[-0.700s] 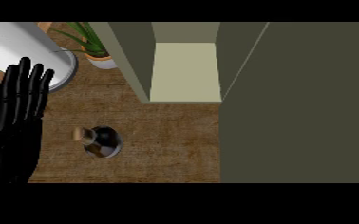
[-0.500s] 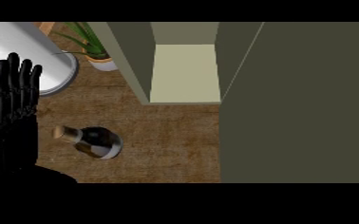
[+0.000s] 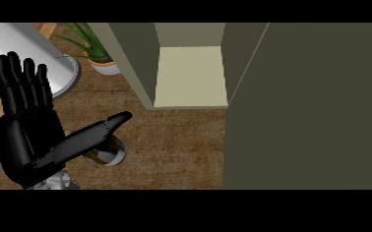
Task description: Pick up the wine, place it into the cabinet and close the cabinet
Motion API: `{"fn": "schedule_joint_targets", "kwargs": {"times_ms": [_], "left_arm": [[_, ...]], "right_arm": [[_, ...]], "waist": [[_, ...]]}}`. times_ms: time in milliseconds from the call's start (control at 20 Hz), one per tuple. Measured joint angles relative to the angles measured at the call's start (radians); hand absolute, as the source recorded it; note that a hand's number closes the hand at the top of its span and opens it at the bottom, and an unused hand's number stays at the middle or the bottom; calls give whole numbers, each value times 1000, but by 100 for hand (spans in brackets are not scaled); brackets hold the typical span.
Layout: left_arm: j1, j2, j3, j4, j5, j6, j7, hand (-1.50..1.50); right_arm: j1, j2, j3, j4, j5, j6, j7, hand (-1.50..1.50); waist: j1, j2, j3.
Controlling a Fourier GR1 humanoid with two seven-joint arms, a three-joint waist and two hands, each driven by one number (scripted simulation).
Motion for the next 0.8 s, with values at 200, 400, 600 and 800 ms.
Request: {"fn": "schedule_joint_targets", "kwargs": {"times_ms": [200, 400, 600, 800], "left_arm": [[-37, -7, -84, 44, -22, 122, 15, -150], [-90, -9, -144, 73, -70, 211, 65, -150], [-112, -10, -163, 86, -82, 239, 83, -150], [-114, -10, -220, 70, -144, 288, 145, -150]], "right_arm": [[5, -4, 2, -44, -32, 8, 62, -150], [19, -2, -7, -84, -52, 15, 96, -150], [4, -5, -22, -101, -66, 22, 134, -150], [0, -7, -35, -130, -74, 26, 170, -150]], "waist": [[6, 0, 0], [10, 0, 0], [12, 0, 0], [13, -1, 0]]}}
